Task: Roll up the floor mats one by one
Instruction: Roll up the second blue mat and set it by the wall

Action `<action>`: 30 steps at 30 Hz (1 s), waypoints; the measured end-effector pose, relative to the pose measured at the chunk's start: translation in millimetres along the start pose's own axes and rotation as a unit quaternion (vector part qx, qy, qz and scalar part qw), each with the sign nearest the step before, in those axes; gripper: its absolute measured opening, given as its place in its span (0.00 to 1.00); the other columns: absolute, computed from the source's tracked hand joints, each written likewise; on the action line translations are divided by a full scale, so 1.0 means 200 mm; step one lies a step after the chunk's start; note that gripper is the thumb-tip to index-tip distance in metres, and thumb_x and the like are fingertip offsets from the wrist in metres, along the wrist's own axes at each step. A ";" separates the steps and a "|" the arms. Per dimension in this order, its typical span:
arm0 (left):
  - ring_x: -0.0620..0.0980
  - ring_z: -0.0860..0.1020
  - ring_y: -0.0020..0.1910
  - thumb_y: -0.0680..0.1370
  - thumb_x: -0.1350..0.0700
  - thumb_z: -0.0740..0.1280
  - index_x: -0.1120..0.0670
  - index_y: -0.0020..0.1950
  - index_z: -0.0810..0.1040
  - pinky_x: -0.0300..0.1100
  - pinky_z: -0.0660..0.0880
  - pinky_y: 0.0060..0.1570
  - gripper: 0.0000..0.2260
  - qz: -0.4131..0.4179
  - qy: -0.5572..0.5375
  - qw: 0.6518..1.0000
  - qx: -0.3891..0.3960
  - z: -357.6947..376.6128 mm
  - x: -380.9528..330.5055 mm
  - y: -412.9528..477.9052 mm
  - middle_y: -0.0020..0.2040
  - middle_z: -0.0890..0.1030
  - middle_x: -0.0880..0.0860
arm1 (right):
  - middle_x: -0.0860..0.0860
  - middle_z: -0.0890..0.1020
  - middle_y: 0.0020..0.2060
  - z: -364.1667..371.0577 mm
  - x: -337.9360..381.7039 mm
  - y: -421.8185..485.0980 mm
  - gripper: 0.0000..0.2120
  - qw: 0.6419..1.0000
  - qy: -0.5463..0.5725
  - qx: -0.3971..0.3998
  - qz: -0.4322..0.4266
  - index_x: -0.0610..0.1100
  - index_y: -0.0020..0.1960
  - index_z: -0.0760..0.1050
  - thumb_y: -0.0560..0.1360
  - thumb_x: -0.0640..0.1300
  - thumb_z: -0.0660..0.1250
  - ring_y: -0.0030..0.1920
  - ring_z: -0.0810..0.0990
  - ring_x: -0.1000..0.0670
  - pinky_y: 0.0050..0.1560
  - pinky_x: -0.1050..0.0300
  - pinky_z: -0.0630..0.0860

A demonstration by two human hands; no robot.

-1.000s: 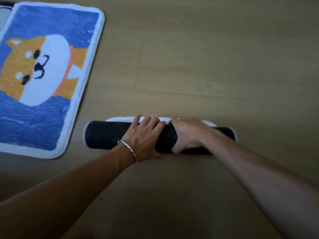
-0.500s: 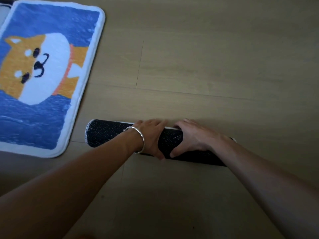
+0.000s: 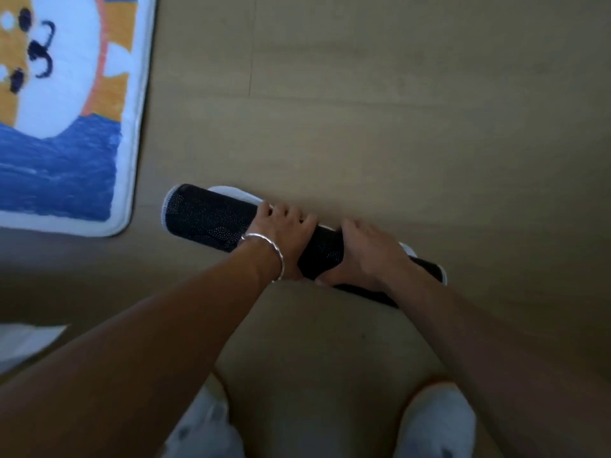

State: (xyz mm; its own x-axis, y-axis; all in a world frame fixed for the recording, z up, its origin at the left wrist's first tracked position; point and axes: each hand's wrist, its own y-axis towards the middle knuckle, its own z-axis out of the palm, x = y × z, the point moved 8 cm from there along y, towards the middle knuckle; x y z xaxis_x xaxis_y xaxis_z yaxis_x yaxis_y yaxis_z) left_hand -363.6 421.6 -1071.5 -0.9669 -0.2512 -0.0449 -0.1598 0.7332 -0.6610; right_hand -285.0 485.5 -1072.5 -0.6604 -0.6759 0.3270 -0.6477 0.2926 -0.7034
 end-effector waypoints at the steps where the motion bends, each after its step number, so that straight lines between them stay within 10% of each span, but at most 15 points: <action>1: 0.58 0.71 0.60 0.65 0.36 0.70 0.52 0.65 0.63 0.53 0.64 0.61 0.35 0.008 -0.006 1.000 0.015 0.02 -0.07 -0.09 0.61 0.71 0.55 | 0.47 0.75 0.56 0.05 0.01 -0.10 0.34 1.000 0.002 0.021 0.003 0.45 0.56 0.66 0.60 0.62 0.76 0.55 0.74 0.44 0.45 0.53 0.68; 11: 0.56 0.71 0.60 0.66 0.36 0.68 0.49 0.67 0.61 0.53 0.64 0.63 0.35 0.006 -0.038 0.999 0.002 -0.61 -0.17 -0.73 0.61 0.71 0.52 | 0.51 0.73 0.47 -0.51 0.25 -0.78 0.34 0.997 -0.042 0.029 -0.064 0.48 0.52 0.64 0.59 0.69 0.72 0.46 0.72 0.47 0.43 0.53 0.64; 30: 0.52 0.69 0.61 0.57 0.27 0.69 0.48 0.70 0.62 0.49 0.68 0.59 0.47 0.057 0.064 0.956 -0.280 -4.20 -0.48 -2.14 0.60 0.70 0.51 | 0.52 0.74 0.51 -3.73 0.72 -3.00 0.38 0.925 -0.182 -0.328 -0.065 0.47 0.59 0.66 0.59 0.69 0.71 0.47 0.71 0.49 0.45 0.54 0.64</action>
State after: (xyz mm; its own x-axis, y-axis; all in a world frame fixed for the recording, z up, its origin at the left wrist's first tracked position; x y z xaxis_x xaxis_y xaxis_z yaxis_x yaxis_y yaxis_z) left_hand -368.4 662.2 -155.2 -0.9952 -0.0954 0.0231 -0.0978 0.9838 -0.1501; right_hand -274.9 716.9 -133.4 -0.4664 -0.8824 0.0629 -0.8826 0.4594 -0.0998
